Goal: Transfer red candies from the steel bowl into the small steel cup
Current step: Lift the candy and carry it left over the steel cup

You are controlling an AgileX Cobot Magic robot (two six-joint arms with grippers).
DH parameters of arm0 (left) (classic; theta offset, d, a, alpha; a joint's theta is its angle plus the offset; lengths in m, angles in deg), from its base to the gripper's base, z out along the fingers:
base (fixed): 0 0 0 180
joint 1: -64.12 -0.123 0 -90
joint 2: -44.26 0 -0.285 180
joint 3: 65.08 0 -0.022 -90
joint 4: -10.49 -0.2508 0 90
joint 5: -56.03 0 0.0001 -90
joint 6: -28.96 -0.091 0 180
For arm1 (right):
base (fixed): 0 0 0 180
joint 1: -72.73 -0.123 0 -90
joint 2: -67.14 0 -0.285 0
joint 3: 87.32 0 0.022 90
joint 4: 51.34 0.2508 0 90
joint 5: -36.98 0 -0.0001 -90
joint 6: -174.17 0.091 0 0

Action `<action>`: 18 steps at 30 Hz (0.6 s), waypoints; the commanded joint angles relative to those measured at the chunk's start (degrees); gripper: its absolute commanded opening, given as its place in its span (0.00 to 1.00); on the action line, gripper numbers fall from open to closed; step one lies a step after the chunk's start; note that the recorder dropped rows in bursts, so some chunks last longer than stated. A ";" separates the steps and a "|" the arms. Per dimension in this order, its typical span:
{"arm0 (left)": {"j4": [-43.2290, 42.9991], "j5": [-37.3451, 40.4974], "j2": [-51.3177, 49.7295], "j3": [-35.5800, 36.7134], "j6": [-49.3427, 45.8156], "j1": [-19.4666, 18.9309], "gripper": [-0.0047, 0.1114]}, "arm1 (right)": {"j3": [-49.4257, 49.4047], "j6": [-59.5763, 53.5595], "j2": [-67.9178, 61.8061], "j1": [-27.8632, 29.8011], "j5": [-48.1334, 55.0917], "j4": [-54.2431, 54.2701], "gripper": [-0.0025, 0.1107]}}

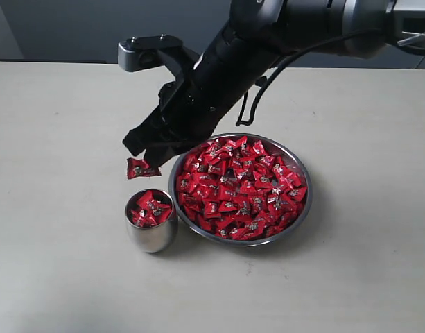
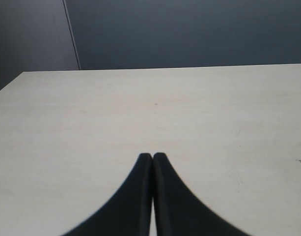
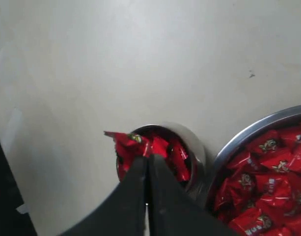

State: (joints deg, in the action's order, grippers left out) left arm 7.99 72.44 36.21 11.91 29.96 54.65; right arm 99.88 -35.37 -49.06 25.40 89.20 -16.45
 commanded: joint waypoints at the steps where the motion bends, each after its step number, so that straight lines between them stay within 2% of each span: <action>1: -0.07 -0.10 0.26 0.22 0.15 -0.04 0.04 | 0.24 1.06 -0.98 -0.74 1.38 -0.27 0.01; 18: -0.07 -0.10 0.26 0.22 0.15 -0.04 0.04 | 0.24 4.92 -3.27 -1.40 2.83 -1.47 0.01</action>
State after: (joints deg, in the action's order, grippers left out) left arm 7.99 72.44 36.21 11.91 29.96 54.65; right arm 99.88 -30.50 -52.06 24.08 91.65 -17.74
